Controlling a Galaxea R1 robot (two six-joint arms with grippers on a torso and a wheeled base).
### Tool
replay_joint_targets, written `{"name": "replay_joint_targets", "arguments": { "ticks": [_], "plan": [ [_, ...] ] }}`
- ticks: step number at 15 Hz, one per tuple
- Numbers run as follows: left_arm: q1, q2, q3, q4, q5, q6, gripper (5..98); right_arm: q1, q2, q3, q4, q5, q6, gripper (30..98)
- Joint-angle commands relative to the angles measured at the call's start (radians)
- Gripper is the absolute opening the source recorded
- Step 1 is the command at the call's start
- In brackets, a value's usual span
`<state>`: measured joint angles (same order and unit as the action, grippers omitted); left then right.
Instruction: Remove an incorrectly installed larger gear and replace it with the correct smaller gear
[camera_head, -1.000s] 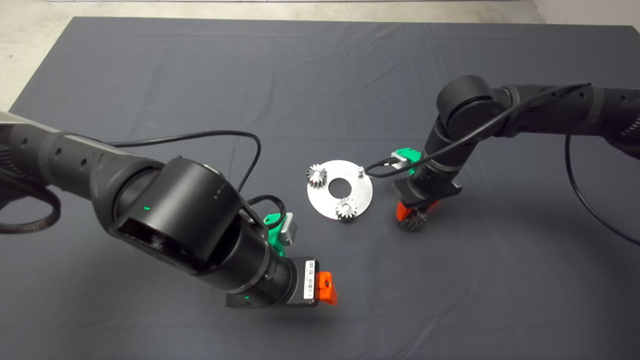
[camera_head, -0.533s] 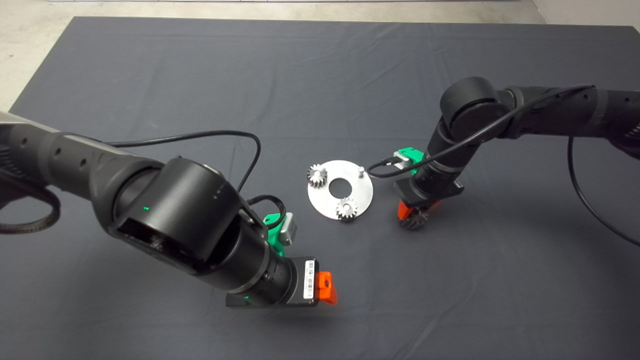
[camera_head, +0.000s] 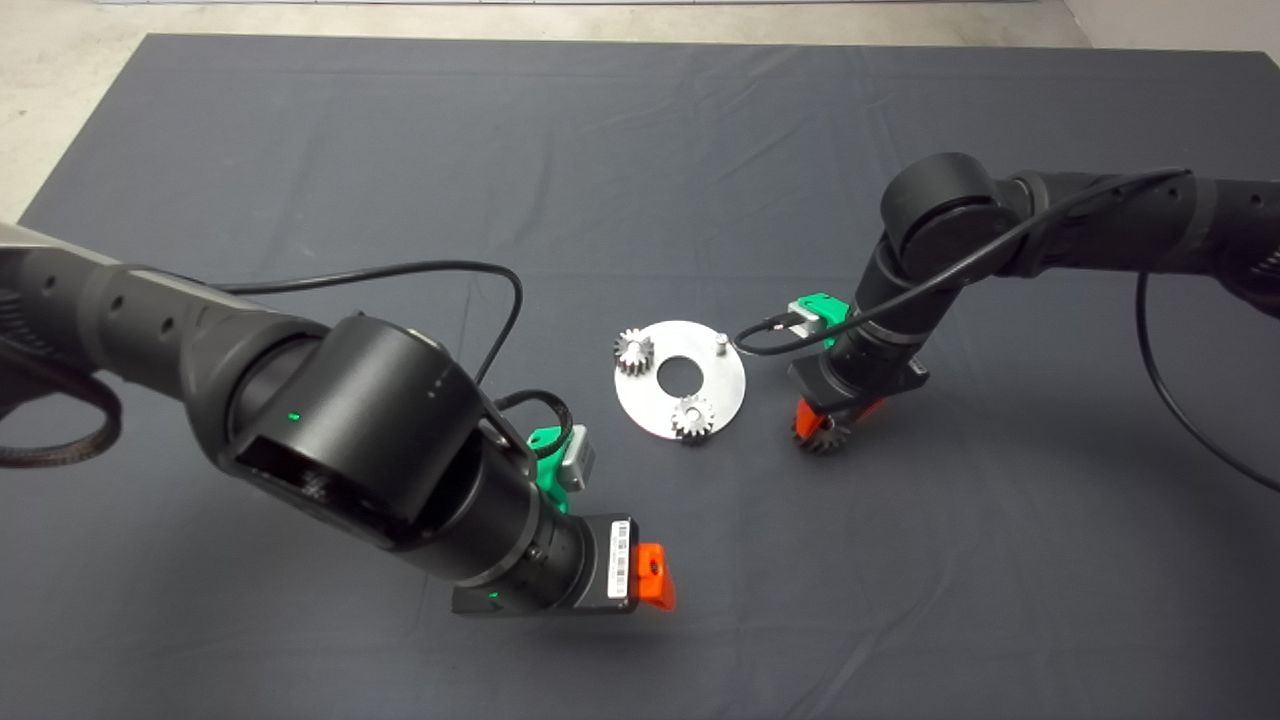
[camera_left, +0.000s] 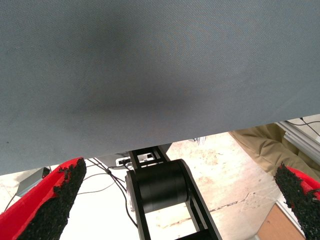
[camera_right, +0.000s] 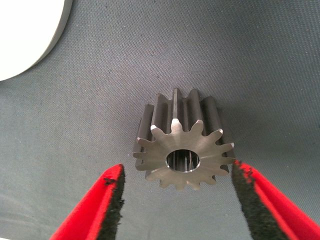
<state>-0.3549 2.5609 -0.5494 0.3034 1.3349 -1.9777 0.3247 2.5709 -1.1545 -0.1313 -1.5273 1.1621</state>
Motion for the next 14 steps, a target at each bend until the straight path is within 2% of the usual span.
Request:
{"name": "replay_joint_targets", "arguments": {
  "ticks": [1, 6, 8, 9, 11, 14],
  "plan": [
    [-0.016, 0.003, 0.004, -0.009, 0.001, 0.000, 97.9, 0.024, 0.001, 0.010, -0.030, -0.094, 0.007, 57.1],
    [-0.016, 0.003, 0.007, -0.009, 0.000, -0.001, 97.8, 0.025, -0.011, -0.002, -0.030, -0.094, -0.005, 59.1],
    [-0.016, 0.003, 0.008, -0.009, 0.000, -0.001, 97.9, 0.027, -0.002, -0.089, -0.025, -0.100, -0.017, 59.1],
    [-0.015, 0.005, 0.008, -0.009, 0.000, -0.001, 97.9, 0.028, 0.003, -0.144, -0.024, -0.103, -0.041, 59.1],
    [-0.015, 0.006, 0.007, -0.009, -0.001, -0.001, 97.9, 0.028, 0.006, -0.186, -0.018, -0.105, -0.102, 59.1],
    [-0.015, 0.006, 0.005, -0.009, -0.002, -0.001, 97.9, 0.033, 0.007, -0.223, -0.010, -0.105, -0.127, 59.1]
  ]
}}
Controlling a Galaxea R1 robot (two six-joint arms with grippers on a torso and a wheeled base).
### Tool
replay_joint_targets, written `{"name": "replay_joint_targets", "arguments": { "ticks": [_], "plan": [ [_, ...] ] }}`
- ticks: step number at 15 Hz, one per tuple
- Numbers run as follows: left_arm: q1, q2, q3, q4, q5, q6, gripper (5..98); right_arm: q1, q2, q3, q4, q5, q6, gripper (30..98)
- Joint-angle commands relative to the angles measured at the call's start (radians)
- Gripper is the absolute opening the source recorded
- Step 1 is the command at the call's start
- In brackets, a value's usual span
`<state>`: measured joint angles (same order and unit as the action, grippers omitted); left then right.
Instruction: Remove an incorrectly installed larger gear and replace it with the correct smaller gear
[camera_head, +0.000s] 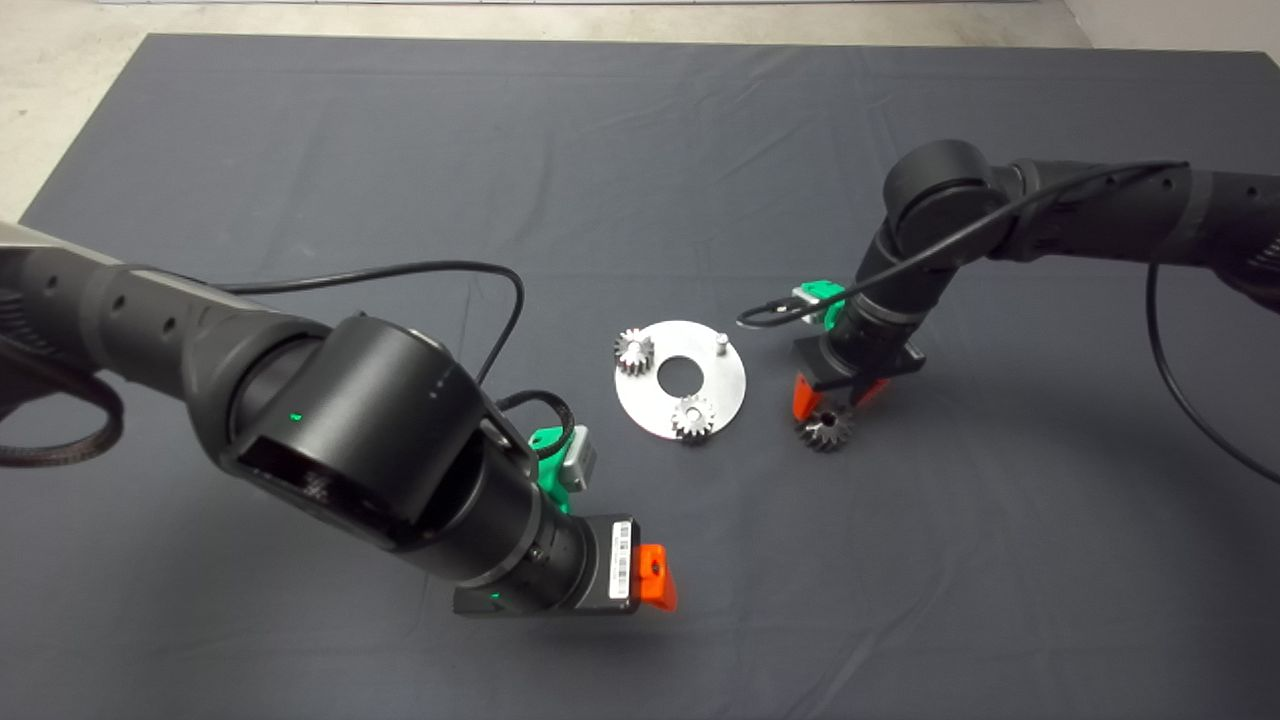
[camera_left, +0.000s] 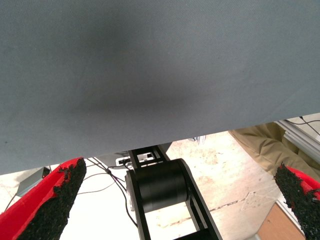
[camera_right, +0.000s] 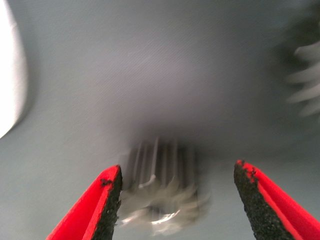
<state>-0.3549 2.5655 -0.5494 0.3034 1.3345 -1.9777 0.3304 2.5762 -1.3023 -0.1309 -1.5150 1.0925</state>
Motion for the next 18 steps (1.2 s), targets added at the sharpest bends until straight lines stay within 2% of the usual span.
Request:
{"name": "replay_joint_targets", "arguments": {
  "ticks": [1, 4, 7, 9, 10, 11, 15, 18],
  "plan": [
    [-0.015, 0.002, 0.005, -0.009, -0.001, -0.001, 97.9, 0.034, 0.008, -0.085, -0.010, -0.117, -0.060, 59.1],
    [-0.015, 0.002, 0.004, -0.009, -0.001, -0.001, 97.9, 0.090, 0.038, -0.103, 0.049, -0.125, -0.063, 59.1],
    [-0.015, 0.002, 0.002, -0.009, -0.001, -0.001, 97.9, 0.117, 0.072, -0.133, 0.060, -0.128, -0.065, 59.1],
    [-0.015, 0.002, 0.002, -0.009, -0.001, -0.001, 97.9, 0.171, 0.094, -0.188, 0.089, -0.136, -0.067, 59.1],
    [-0.015, 0.002, 0.002, -0.009, -0.001, -0.001, 97.9, 0.195, 0.101, -0.207, 0.127, -0.139, -0.086, 59.1],
    [-0.015, 0.002, 0.001, -0.009, -0.001, -0.001, 97.8, 0.200, 0.117, -0.223, 0.148, -0.138, -0.102, 59.1],
    [-0.016, 0.002, 0.002, -0.009, 0.000, -0.001, 97.9, 0.198, 0.112, -0.221, 0.168, -0.139, -0.105, 59.1],
    [-0.016, 0.002, 0.004, -0.009, -0.001, 0.000, 97.9, 0.162, 0.085, -0.216, 0.166, -0.137, -0.108, 59.1]
  ]
}}
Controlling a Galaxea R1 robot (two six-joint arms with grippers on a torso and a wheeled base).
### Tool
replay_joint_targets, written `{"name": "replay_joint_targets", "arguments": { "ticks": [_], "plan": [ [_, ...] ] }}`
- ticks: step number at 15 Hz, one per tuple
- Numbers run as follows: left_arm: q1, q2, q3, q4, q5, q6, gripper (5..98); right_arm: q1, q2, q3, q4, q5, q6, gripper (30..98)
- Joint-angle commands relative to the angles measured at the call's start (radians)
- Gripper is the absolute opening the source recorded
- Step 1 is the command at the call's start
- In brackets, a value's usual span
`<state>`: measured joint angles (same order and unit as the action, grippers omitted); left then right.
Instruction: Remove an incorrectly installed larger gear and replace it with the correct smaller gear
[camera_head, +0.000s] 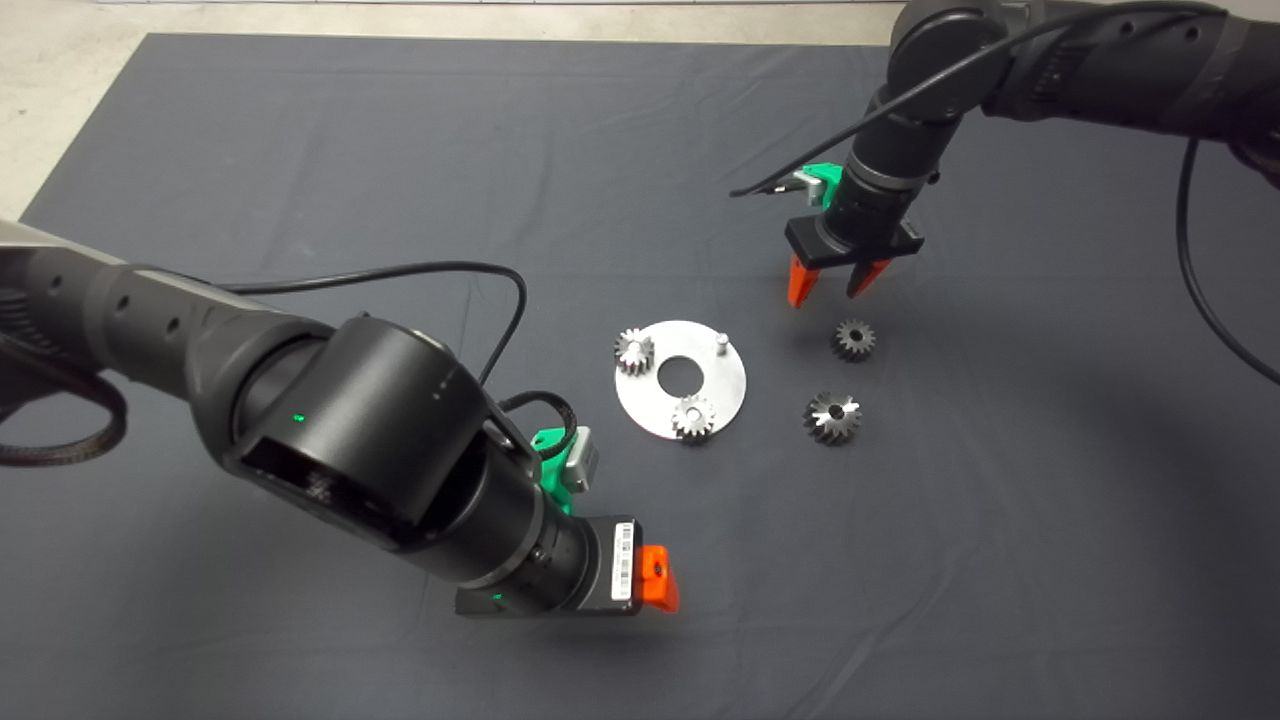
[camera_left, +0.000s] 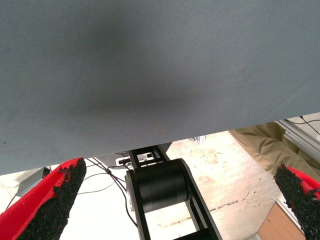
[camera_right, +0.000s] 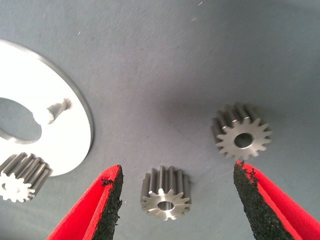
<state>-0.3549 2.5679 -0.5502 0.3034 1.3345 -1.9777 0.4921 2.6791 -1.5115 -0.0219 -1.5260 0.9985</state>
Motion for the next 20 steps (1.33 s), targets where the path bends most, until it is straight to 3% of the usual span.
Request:
{"name": "replay_joint_targets", "arguments": {
  "ticks": [1, 3, 6, 9, 16, 20],
  "plan": [
    [-0.015, -0.001, 0.003, -0.009, -0.001, -0.001, 97.9, -0.006, -0.023, 0.002, 0.056, -0.128, -0.015, 59.1],
    [-0.015, -0.001, 0.003, -0.009, -0.001, -0.001, 97.9, -0.029, -0.051, 0.048, 0.050, -0.125, -0.008, 59.1],
    [-0.015, -0.002, 0.007, -0.009, -0.001, -0.001, 97.9, -0.055, -0.074, 0.075, -0.028, -0.123, -0.011, 59.1],
    [-0.015, -0.001, 0.006, -0.009, -0.001, -0.001, 97.9, -0.053, -0.089, 0.087, -0.075, -0.123, -0.014, 59.1],
    [-0.015, -0.001, 0.003, -0.009, -0.001, -0.001, 97.9, -0.053, -0.086, 0.005, -0.096, -0.125, -0.073, 59.1],
    [-0.016, -0.001, 0.003, -0.009, -0.001, -0.001, 97.9, -0.053, -0.072, -0.018, -0.089, -0.125, -0.078, 59.1]
  ]
}}
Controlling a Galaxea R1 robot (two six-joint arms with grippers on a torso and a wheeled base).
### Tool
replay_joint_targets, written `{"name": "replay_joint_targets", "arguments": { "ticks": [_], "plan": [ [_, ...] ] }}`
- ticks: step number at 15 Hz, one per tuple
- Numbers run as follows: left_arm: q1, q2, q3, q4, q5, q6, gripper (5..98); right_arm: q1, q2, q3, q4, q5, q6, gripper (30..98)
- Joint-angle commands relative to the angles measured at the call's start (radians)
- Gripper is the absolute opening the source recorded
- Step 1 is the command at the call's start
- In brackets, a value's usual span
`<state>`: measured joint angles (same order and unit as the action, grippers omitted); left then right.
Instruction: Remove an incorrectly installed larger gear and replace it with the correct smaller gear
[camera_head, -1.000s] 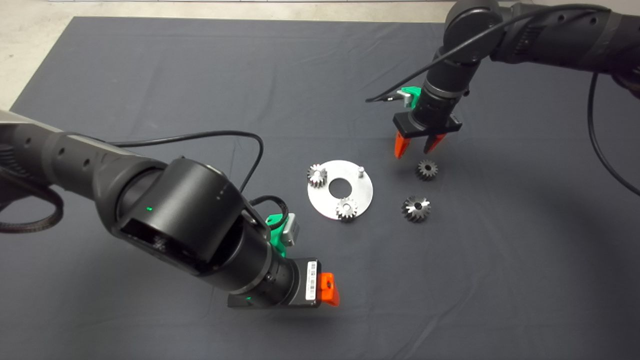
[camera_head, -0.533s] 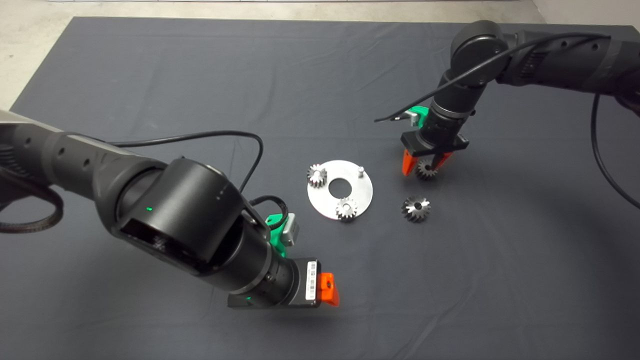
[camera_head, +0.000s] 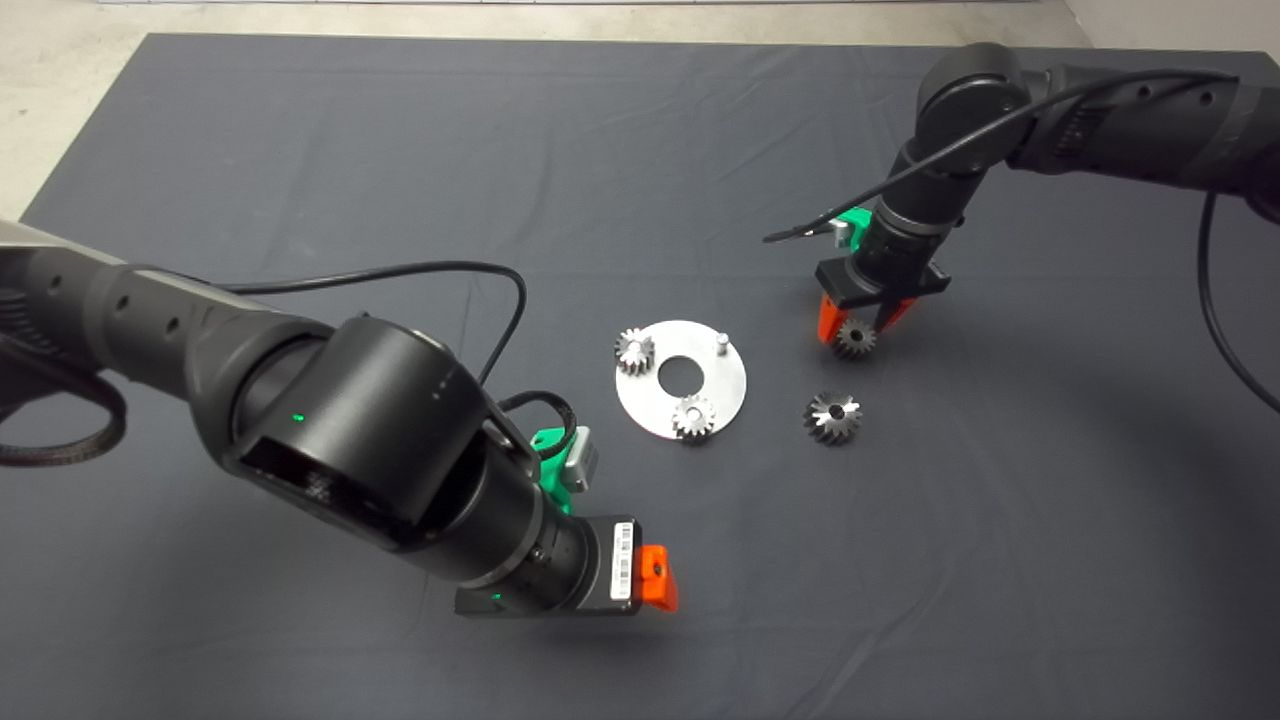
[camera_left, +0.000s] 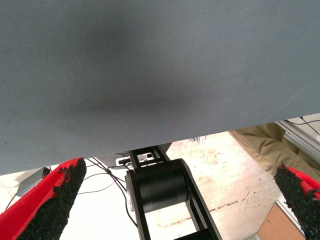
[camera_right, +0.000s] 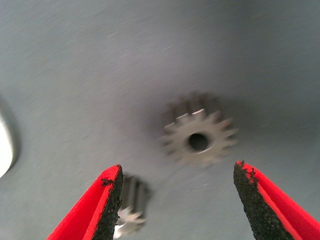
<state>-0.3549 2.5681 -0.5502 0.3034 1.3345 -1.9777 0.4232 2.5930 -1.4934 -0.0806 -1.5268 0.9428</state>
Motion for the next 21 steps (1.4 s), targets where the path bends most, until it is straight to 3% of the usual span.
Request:
{"name": "replay_joint_targets", "arguments": {
  "ticks": [1, 15, 21],
  "plan": [
    [-0.016, -0.001, 0.003, -0.009, -0.001, -0.001, 97.9, 0.016, 0.014, -0.038, -0.030, -0.124, -0.022, 59.1],
    [-0.016, -0.001, 0.006, -0.009, -0.001, -0.001, 97.8, -0.007, 0.017, -0.056, -0.028, -0.124, -0.016, 59.1],
    [-0.016, -0.002, 0.011, -0.009, -0.001, -0.001, 97.9, -0.016, 0.008, -0.087, -0.033, -0.124, -0.041, 59.1]
  ]
}}
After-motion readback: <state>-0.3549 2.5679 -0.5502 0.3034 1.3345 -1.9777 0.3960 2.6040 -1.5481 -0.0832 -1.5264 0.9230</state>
